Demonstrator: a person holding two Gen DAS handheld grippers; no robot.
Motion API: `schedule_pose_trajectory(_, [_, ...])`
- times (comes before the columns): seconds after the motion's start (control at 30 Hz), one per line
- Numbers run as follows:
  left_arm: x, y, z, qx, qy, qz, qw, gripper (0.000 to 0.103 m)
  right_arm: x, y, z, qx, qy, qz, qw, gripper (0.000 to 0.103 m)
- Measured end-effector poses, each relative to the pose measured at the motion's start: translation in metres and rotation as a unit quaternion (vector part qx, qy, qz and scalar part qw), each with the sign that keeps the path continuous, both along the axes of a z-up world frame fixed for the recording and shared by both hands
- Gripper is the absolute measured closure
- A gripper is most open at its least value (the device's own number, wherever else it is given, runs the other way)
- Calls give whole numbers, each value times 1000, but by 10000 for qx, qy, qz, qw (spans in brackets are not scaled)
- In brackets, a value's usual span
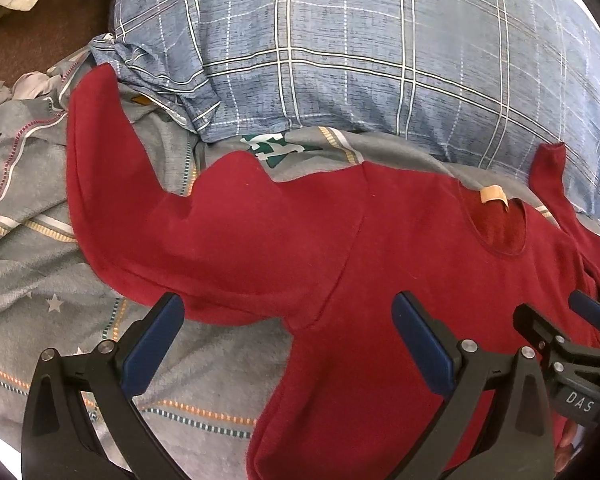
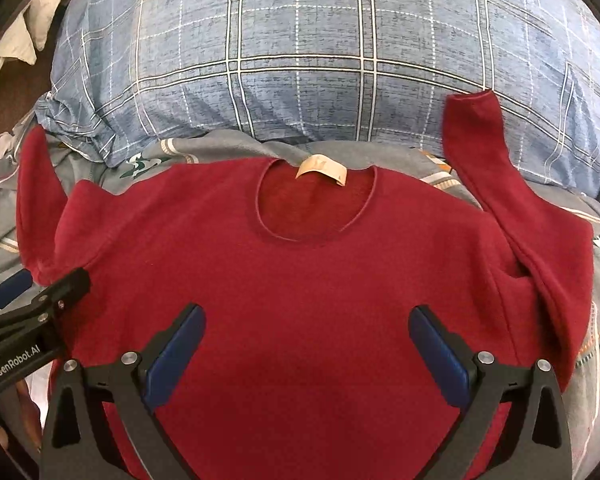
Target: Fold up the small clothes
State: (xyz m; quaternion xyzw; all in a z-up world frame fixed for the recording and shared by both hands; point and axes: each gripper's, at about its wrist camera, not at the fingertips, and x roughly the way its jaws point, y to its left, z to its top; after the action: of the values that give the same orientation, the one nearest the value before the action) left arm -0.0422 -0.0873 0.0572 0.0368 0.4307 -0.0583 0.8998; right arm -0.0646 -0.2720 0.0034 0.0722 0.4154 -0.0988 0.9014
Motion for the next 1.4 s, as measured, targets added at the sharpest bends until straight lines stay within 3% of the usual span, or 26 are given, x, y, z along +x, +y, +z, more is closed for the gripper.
schedule_pose_trajectory(0.57, [25, 29, 4, 25, -41, 370, 9993, 0, 13, 8, -10, 47, 106, 187, 9998, 1])
schedule_pose_trajectory(0.83, [46, 57, 20, 170, -273, 655, 9973, 0, 19, 19, -11, 2, 127, 378, 9992, 1])
schedule_pose_trajectory(1.13, [111, 99, 41, 792, -629, 1449, 9843, 0, 21, 23, -16, 134, 222, 498, 9984, 1])
schedule_pose_trajectory(1.23, [133, 104, 35, 844, -476, 1416, 9852, 19, 22, 26, -17, 120, 242, 549, 9981, 1])
schedule_pose_trajectory(1.3, [152, 109, 24, 723, -146, 1406, 9873, 42, 23, 28, -17, 101, 257, 577, 9980, 1])
schedule_pose_trajectory(1.4, [166, 123, 13, 624, 55, 1654, 9842, 56, 22, 29, -17, 120, 273, 628, 9976, 1])
